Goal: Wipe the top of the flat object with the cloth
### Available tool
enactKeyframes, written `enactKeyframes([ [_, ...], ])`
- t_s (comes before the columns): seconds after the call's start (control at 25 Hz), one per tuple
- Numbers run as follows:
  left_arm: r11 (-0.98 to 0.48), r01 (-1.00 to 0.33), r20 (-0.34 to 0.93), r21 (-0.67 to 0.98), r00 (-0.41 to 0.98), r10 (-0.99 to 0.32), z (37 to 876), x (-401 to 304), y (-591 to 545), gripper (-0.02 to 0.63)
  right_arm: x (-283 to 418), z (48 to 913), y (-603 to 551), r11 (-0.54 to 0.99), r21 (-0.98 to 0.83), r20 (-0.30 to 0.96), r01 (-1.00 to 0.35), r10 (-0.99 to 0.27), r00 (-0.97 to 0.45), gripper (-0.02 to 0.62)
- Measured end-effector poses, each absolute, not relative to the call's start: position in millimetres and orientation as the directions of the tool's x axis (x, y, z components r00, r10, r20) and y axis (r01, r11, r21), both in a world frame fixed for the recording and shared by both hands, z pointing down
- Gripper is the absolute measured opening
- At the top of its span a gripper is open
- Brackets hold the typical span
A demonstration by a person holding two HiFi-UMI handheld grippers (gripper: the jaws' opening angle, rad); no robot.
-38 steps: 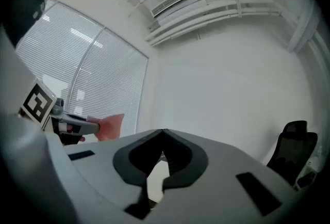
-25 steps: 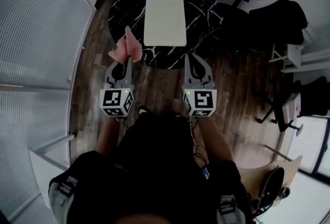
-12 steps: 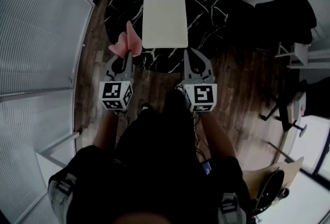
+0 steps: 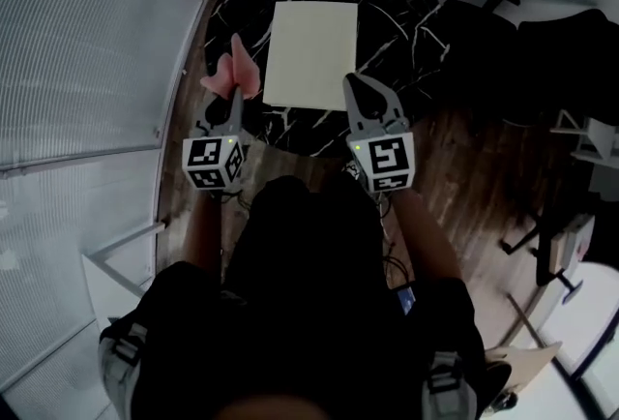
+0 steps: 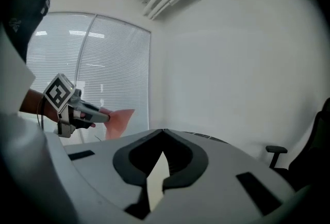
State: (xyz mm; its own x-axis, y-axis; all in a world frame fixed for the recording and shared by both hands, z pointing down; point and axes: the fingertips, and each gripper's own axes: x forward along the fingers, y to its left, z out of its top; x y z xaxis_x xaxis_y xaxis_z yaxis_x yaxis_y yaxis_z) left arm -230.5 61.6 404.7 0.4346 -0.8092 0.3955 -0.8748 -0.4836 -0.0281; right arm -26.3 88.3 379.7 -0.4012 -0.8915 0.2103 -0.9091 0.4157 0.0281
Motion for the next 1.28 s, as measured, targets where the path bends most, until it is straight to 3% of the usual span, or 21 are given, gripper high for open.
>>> enactKeyframes([
  [0.16, -0.485, -0.874, 0.471, -0.021, 0.419, -0.776, 423.4, -224.0, 45.7, 0.015, -14.6, 405.2, 66.3, 0.453, -0.017, 0.256, -0.891, -0.860, -0.442, -0.005],
  [0.52, -0.483, -0.852, 0.658, -0.202, 0.247, -0.712, 497.5, -247.3, 11.6, 0.017, -28.0, 459.3, 24.2, 0.507, -0.051, 0.375, -0.860, -0.789, -0.487, -0.005],
  [1.0, -0.548, -0.835, 0.788, -0.046, 0.307, -0.533, 589.0, -253.2, -7.1, 0.018, -25.0, 523.1, -25.0, 0.452, -0.076, 0.540, -0.889, -0.731, -0.418, -0.005],
  [1.28, -0.475, -0.880, 0.824, 0.004, 0.272, -0.497, 608.7, -247.0, 2.6, 0.020, -26.7, 554.9, -22.6, 0.520, -0.115, 0.596, -0.846, -0.646, -0.477, -0.005],
])
